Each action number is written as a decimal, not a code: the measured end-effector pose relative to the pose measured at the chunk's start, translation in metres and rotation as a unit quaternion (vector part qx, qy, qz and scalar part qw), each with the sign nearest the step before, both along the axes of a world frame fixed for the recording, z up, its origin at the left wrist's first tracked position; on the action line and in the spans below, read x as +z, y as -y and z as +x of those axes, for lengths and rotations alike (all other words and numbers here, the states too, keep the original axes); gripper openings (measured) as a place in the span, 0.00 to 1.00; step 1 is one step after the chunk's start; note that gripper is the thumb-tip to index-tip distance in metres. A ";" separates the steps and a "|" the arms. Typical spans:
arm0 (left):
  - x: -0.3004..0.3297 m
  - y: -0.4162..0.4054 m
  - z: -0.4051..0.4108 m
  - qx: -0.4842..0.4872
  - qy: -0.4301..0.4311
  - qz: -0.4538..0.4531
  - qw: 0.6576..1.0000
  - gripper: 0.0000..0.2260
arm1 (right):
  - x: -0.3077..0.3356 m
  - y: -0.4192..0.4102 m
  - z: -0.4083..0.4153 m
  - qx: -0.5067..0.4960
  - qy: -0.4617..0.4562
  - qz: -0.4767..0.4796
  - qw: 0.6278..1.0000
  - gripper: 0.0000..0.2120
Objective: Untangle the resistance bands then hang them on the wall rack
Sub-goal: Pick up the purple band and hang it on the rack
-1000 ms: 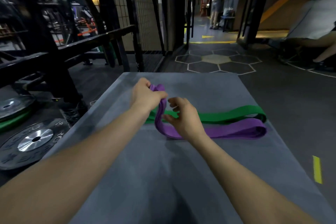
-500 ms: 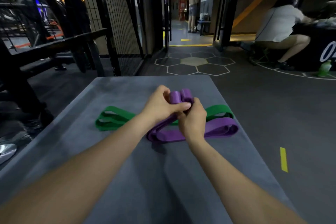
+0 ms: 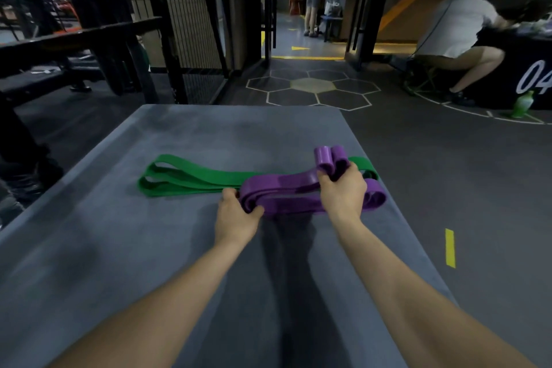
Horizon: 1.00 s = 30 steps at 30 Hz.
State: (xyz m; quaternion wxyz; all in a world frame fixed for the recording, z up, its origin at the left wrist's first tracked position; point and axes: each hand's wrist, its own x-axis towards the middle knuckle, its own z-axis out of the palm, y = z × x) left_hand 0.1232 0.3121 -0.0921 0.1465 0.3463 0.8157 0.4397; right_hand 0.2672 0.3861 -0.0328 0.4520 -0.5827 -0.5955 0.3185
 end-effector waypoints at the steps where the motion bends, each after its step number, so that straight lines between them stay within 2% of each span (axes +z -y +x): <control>1: 0.000 -0.003 0.002 0.007 -0.002 0.009 1.000 0.17 | -0.001 -0.001 0.001 -0.002 0.002 -0.002 1.000 0.14; 8: 0.005 -0.017 0.020 0.038 -0.035 -0.012 0.999 0.19 | -0.009 -0.007 0.011 -0.006 0.023 -0.014 1.000 0.13; 15: 0.012 -0.018 0.025 0.026 -0.084 0.015 0.996 0.13 | -0.012 -0.007 0.018 -0.005 0.016 -0.011 1.000 0.13; 22: 0.081 0.005 0.018 -0.029 -0.197 0.077 0.977 0.14 | 0.029 0.008 0.032 -0.002 -0.043 -0.023 0.999 0.09; 27: 0.156 0.049 -0.003 -0.042 -0.234 0.126 0.963 0.08 | 0.073 0.036 0.021 0.034 -0.151 -0.089 0.984 0.08; 30: 0.190 0.081 -0.017 -0.016 -0.259 0.128 0.957 0.09 | 0.096 0.061 0.010 0.096 -0.318 -0.199 0.922 0.10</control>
